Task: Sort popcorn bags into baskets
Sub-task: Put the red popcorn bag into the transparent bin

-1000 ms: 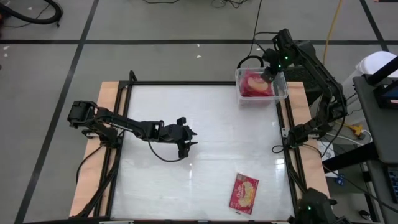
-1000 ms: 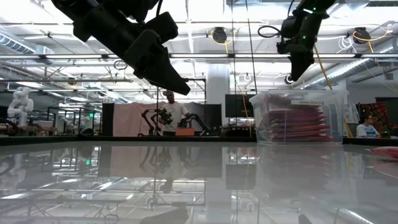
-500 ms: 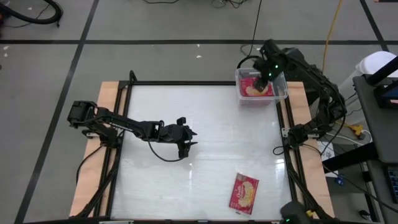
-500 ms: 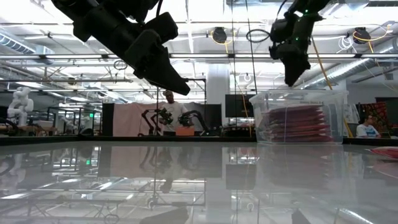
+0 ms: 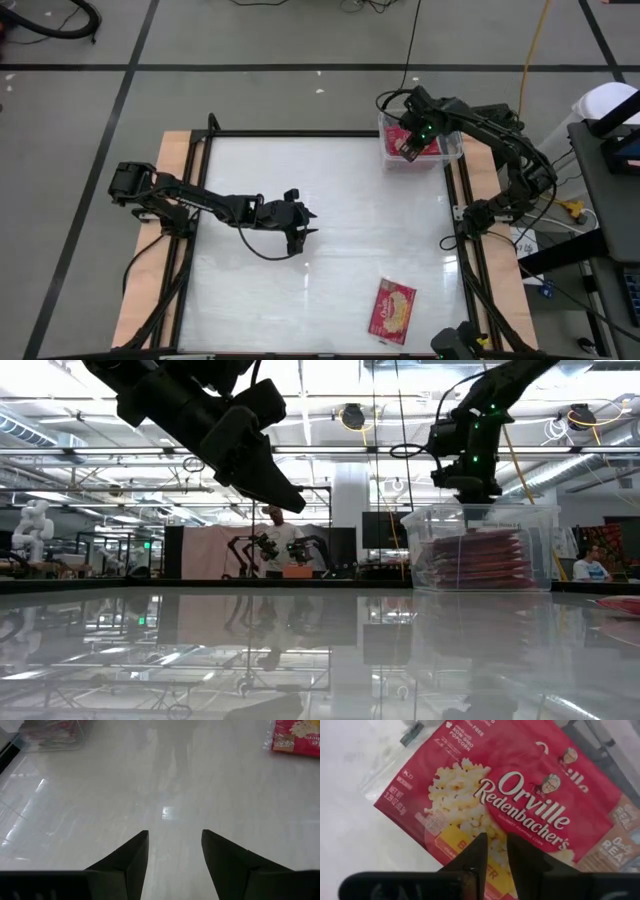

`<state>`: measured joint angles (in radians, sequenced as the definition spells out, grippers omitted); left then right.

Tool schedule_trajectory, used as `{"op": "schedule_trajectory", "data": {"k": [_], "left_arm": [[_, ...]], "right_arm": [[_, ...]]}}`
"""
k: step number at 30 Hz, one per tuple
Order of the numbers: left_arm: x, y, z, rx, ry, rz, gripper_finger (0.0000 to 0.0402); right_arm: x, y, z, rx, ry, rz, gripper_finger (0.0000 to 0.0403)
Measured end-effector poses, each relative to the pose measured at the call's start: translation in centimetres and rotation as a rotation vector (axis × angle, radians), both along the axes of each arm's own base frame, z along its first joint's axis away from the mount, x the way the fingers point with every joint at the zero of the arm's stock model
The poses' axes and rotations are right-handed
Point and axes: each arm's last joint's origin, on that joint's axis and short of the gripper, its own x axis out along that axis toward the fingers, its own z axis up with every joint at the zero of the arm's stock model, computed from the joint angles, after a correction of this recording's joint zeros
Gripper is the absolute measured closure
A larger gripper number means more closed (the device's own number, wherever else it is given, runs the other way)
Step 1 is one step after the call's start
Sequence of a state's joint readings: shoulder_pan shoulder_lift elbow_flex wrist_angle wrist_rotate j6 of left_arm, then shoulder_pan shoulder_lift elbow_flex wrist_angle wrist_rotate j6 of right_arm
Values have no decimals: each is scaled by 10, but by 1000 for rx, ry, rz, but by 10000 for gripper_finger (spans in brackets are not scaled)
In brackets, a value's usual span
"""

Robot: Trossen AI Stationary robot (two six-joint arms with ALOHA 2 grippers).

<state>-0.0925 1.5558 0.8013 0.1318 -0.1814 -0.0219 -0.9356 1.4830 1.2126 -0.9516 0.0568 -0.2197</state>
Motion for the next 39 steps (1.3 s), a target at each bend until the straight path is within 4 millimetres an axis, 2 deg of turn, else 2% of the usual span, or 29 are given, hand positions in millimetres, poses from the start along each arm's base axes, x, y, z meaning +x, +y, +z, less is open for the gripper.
{"op": "schedule_trajectory", "data": {"k": [4,11,14,18,23,29,34,39], "left_arm": [[0,0,0,0,0,0,215],[0,0,0,-3,0,2,215],[0,-2,0,-8,0,-1,215],[-1,-6,0,-8,0,-14,215],[-1,-10,0,-9,0,-27,215],[-2,-19,0,-51,-4,-23,215],[-5,-33,0,-64,-4,-61,215],[-7,-47,0,-75,-4,-93,215]], "right_arm": [[2,-3,-6,-41,-28,-5,339],[4,-9,-4,-138,-27,-42,339],[3,-4,4,-156,-53,-52,339],[5,12,25,-193,-175,-58,339],[12,52,52,-226,-293,-19,339],[33,124,67,-135,-381,158,339],[50,189,65,-19,-417,315,339],[57,244,45,67,-448,489,339]]}}
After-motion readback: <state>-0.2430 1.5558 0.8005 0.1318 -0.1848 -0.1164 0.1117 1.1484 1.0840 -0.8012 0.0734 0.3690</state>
